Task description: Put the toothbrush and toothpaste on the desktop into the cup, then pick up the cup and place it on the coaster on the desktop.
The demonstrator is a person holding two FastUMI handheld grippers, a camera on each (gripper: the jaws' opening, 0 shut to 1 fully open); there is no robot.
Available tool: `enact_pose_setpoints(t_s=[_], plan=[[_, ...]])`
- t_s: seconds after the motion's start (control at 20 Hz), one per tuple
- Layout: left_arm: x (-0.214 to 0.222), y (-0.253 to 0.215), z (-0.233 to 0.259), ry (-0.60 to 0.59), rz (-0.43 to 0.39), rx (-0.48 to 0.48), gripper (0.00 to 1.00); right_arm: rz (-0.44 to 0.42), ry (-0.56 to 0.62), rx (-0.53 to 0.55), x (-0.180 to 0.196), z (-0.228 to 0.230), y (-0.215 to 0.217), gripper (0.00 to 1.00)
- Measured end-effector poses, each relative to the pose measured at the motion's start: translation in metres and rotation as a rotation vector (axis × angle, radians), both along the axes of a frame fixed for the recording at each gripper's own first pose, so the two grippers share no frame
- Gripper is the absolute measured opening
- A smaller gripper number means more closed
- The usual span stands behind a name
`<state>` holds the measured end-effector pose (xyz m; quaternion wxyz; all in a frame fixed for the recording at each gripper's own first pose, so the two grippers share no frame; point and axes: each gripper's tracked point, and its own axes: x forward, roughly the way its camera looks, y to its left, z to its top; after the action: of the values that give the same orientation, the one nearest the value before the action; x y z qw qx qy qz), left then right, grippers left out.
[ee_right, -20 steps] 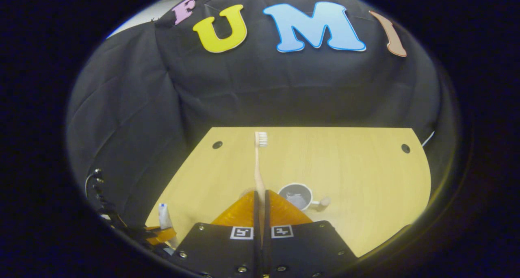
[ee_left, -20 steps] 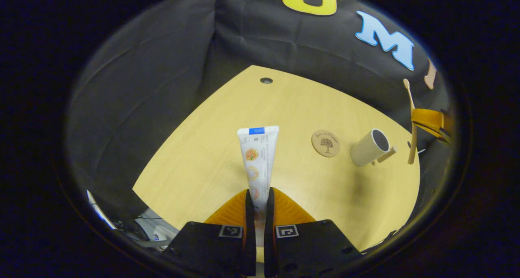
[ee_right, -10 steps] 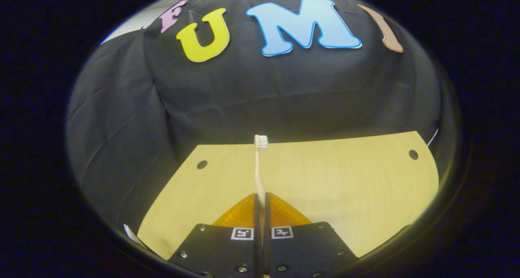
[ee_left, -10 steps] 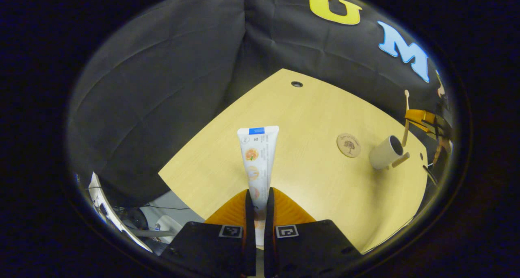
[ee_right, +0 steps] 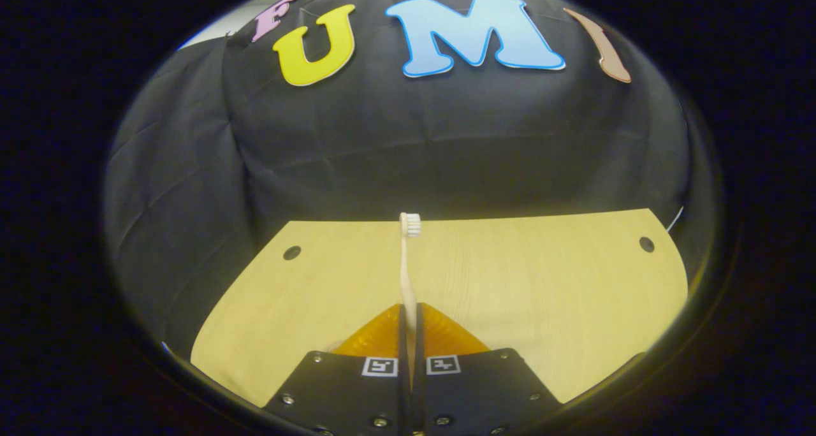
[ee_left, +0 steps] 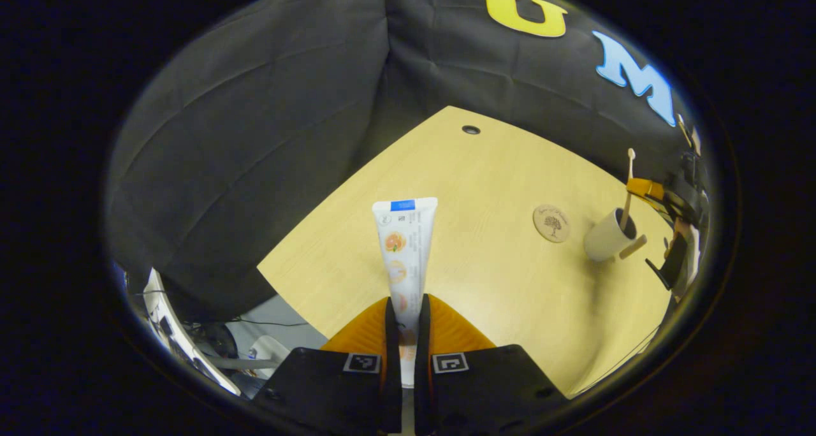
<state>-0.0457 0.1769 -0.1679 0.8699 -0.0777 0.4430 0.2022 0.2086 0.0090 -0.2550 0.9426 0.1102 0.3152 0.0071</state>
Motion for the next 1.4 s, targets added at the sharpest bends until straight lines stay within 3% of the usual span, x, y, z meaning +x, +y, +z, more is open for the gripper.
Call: enact_pose_setpoints(t_s=[0.3,0.4,0.45,0.6,0.8,0.85,0.9,1.15,1.4], plan=[[0.007,-0.007,0.002,-0.016,-0.022,-0.005,0.15,-0.008,0.004,0.009,-0.027,-0.002,-0.011,0.06],[0.01,-0.015,0.003,-0.024,-0.034,-0.009,0.15,-0.001,0.003,0.02,-0.033,0.001,-0.012,0.1],[0.012,-0.018,0.005,-0.028,-0.041,-0.009,0.15,0.001,0.006,0.021,-0.038,0.001,-0.012,0.2],[0.014,-0.025,0.006,-0.036,-0.058,-0.008,0.15,0.004,0.012,0.02,-0.045,0.002,-0.015,0.26],[0.015,-0.031,0.014,-0.063,-0.072,-0.01,0.15,0.007,0.015,0.015,-0.056,0.008,-0.019,0.26],[0.02,-0.033,0.017,-0.077,-0.077,-0.013,0.15,0.006,0.012,0.011,-0.061,0.011,-0.022,0.21],[0.023,-0.036,0.02,-0.087,-0.085,-0.014,0.15,0.002,0.007,0.009,-0.065,0.016,-0.026,0.26],[0.061,-0.077,0.036,-0.161,-0.198,-0.028,0.15,-0.044,-0.018,0.006,-0.103,0.036,-0.054,0.26],[0.108,-0.152,0.047,-0.223,-0.388,-0.062,0.15,-0.13,0.006,-0.03,-0.165,0.037,-0.101,0.26]])
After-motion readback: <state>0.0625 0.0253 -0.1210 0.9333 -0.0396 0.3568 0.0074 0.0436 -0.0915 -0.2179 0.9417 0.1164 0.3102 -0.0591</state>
